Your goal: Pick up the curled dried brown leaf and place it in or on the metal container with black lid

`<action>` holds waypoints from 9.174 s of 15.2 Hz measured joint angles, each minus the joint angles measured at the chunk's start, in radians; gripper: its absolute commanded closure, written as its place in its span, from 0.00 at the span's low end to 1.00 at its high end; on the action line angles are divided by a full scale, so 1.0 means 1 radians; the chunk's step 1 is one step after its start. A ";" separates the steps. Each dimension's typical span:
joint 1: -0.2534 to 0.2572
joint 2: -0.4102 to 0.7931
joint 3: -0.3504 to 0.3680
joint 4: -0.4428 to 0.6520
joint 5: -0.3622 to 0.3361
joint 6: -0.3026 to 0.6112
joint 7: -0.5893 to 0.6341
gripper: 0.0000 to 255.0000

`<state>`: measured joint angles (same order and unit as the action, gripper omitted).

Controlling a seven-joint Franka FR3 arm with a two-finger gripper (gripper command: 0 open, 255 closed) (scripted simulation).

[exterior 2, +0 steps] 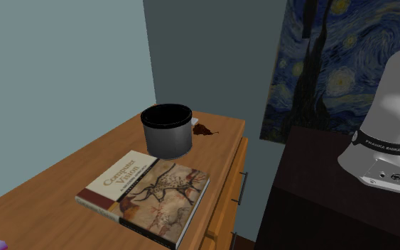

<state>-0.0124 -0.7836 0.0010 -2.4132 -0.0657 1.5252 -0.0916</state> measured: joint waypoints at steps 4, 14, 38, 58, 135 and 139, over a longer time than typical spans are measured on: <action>0.003 0.038 0.004 -0.027 0.011 0.067 0.013 0.00; 0.027 0.326 0.044 -0.087 0.066 0.433 0.089 0.00; 0.081 1.198 0.092 0.310 0.101 0.962 0.207 0.00; 0.087 1.282 0.088 0.322 0.096 1.039 0.210 1.00; 0.233 1.354 0.153 0.885 0.043 0.553 0.444 1.00; 0.233 1.354 0.153 0.885 0.043 0.553 0.444 0.00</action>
<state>0.2202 0.5705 0.1541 -1.5279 -0.0225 2.0786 0.3523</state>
